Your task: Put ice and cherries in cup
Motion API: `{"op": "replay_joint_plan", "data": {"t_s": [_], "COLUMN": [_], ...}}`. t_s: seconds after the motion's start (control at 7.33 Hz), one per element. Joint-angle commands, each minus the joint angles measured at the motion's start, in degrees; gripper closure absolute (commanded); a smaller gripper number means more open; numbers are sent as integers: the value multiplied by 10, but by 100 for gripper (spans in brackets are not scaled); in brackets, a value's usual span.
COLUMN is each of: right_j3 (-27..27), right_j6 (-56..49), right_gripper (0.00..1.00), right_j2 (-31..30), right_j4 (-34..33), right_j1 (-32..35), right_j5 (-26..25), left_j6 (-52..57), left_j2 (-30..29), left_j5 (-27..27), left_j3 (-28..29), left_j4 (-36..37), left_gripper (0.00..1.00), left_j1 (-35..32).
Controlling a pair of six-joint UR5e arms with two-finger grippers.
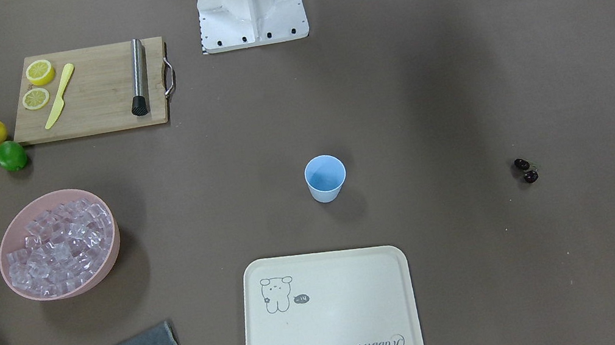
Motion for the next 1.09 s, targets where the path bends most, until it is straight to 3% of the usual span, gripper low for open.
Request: {"op": "replay_joint_plan", "data": {"t_s": [0.0,0.27,0.55,0.68,0.82,0.95], "right_j3": [27,38,20,-14,-23,-30], "right_j6": [91,121,160,165,243,279], "right_gripper": [1,2,2,3,12,11], "right_j2": [28,55,118,156,158,156], "right_j4": [3,16,32,32,34,47], "right_j1": [-65,-160,-264,-277,-293,-306], "right_j5": [-4,-27,-122,-131,-132,-137], "left_j6": [2,6,6,6,6,6], "left_j2": [0,3,3,3,3,1], "left_j5": [-1,-1,-3,-3,-3,-3], "left_j3": [-3,-1,2,-1,1,0], "left_j4": [-2,-3,-3,-4,-4,-3], "left_gripper": [2,2,2,2,2,2], "left_j1": [0,0,0,-1,-1,0]}}
